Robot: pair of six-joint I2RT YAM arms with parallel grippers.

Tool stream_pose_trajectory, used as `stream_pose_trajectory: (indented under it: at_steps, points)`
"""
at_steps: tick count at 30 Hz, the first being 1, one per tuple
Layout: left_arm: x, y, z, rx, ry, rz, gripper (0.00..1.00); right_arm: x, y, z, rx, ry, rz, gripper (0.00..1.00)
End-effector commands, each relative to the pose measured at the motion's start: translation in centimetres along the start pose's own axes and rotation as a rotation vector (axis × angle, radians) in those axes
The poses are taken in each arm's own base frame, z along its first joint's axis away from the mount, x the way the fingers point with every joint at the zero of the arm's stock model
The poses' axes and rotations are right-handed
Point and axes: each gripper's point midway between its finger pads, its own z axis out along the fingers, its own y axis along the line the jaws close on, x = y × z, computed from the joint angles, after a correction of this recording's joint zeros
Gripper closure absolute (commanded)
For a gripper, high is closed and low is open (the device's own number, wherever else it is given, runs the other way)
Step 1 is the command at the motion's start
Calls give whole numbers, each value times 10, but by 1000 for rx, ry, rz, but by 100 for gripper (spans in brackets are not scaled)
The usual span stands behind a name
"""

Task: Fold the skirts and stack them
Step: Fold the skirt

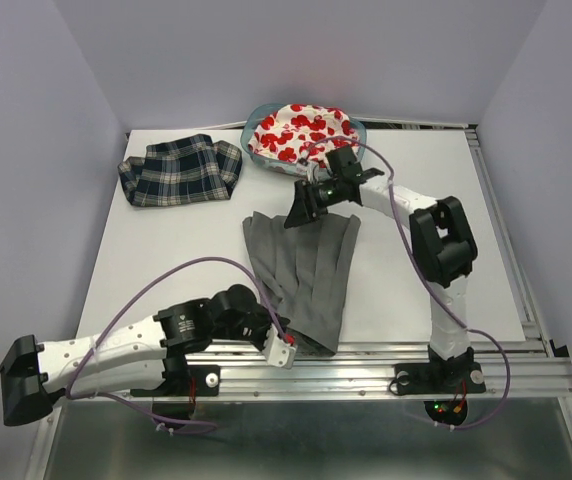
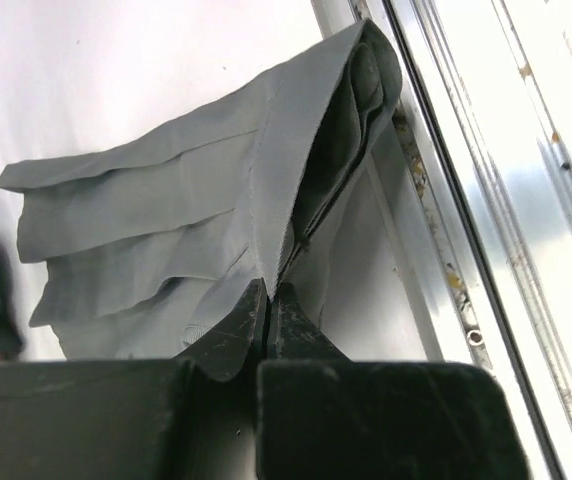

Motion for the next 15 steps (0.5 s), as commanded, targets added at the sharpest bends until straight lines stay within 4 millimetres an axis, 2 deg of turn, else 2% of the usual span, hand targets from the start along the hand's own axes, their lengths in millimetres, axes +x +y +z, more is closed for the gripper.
stream_pose_trajectory:
  at_steps: [1,2,4,5,8,9,11,12,14,15]
  points:
    - [-47,30,-16,-65,-134,-123,100,48,-6,42,-51,73,49,43]
    - [-52,40,-21,-85,-149,-165,100,64,-15,45,-41,94,76,44]
    - [-55,49,-25,-104,-155,-205,100,86,-21,53,-45,137,118,46]
    - [-56,58,-29,-120,-156,-229,100,106,-21,56,-53,163,146,47]
    - [-60,67,-33,-126,-172,-271,100,128,-17,60,-62,170,135,47]
    - [-59,67,-30,-120,-164,-290,100,143,-23,59,-44,186,154,47]
    - [-60,73,-30,-129,-166,-332,100,156,-18,65,-43,216,144,47]
    - [-57,75,-26,-128,-155,-359,100,160,-22,65,-31,222,143,48]
    - [-46,92,-27,-166,-129,-437,100,166,-14,70,-32,244,122,48]
    - [-48,93,-25,-160,-131,-450,100,165,-13,69,-30,243,117,48]
